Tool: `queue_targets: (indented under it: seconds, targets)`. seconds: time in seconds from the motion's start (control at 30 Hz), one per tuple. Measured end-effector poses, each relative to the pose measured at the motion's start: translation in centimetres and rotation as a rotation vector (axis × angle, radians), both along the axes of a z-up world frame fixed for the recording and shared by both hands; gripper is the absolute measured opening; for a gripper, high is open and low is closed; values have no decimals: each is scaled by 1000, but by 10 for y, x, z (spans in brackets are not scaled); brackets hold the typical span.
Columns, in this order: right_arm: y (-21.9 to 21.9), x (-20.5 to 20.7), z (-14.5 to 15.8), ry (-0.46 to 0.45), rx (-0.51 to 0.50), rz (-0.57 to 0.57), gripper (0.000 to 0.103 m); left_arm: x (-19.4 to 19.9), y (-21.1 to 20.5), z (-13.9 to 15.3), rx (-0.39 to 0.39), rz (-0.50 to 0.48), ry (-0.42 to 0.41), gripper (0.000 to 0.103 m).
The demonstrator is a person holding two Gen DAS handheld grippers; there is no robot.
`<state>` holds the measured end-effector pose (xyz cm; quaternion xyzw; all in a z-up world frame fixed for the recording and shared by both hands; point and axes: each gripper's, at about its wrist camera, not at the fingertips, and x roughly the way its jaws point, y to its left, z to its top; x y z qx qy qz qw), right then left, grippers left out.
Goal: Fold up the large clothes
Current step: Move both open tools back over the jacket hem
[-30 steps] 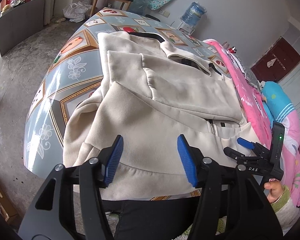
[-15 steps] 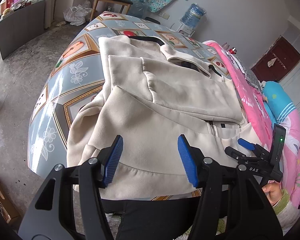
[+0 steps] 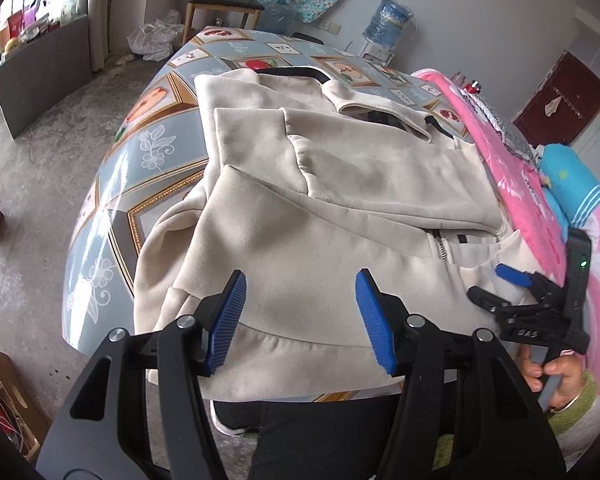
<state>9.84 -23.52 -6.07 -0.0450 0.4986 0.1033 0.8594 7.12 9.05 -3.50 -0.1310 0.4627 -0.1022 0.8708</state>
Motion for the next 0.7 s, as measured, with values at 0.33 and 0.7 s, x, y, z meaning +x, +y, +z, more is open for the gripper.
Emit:
queue_targets:
  seconds: [0.33,0.7]
  targets:
    - [-39,-23,41,-110,56,-70,98,7,-19,6,103,-46,-66,54]
    - [-71,-18,39,-89,55,-162,84,22,-29,7,153,-47,-59,54]
